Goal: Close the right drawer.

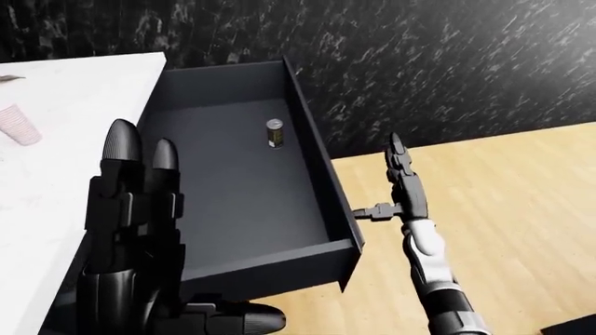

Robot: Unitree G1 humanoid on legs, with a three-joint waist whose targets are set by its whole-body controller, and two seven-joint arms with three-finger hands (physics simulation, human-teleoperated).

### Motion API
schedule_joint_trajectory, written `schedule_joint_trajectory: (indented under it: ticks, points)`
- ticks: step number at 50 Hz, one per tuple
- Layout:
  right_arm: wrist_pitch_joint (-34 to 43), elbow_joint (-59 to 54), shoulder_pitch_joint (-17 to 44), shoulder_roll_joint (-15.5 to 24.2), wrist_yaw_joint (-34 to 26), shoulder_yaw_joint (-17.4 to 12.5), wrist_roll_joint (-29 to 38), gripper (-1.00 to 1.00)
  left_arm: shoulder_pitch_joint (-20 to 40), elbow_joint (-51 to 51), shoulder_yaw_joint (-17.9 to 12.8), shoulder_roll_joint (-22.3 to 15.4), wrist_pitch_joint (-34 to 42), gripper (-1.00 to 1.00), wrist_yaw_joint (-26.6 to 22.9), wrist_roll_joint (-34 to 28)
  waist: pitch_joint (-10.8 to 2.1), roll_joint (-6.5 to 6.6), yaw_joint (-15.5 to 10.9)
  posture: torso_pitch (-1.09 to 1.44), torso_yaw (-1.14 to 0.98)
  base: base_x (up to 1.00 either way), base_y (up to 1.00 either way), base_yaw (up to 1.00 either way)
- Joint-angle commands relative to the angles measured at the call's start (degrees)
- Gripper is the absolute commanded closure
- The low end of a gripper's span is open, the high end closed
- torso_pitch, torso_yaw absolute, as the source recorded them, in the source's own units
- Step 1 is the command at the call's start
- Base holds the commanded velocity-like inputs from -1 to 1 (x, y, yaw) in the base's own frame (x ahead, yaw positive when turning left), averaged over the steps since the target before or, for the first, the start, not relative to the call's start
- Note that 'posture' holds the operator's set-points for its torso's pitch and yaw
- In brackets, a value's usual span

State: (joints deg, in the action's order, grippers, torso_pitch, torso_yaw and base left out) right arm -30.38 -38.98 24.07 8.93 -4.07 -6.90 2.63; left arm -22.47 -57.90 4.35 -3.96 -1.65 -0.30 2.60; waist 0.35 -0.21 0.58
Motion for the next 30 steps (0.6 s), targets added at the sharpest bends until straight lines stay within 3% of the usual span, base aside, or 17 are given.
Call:
schedule_joint_trajectory:
  ticks: [1, 30]
  points:
    - [-0.74, 1.5, 1.61, -0.71, -2.48, 2.11, 1.66, -1.0, 0.35, -2.09, -0.34, -0.17, -1.39, -1.0, 0.22, 0.39, -0.76, -0.15, -0.45, 0.0, 0.0, 0.0, 0.0, 0.0]
    - [-2.58, -13.31, 12.53, -3.41, -3.43, 4.98, 7.02, -1.0, 1.14, -2.09, -0.81, -0.05, 0.0, -1.0, 0.6, 0.15, -0.64, -0.05, -0.06, 0.0, 0.0, 0.0, 0.0, 0.0]
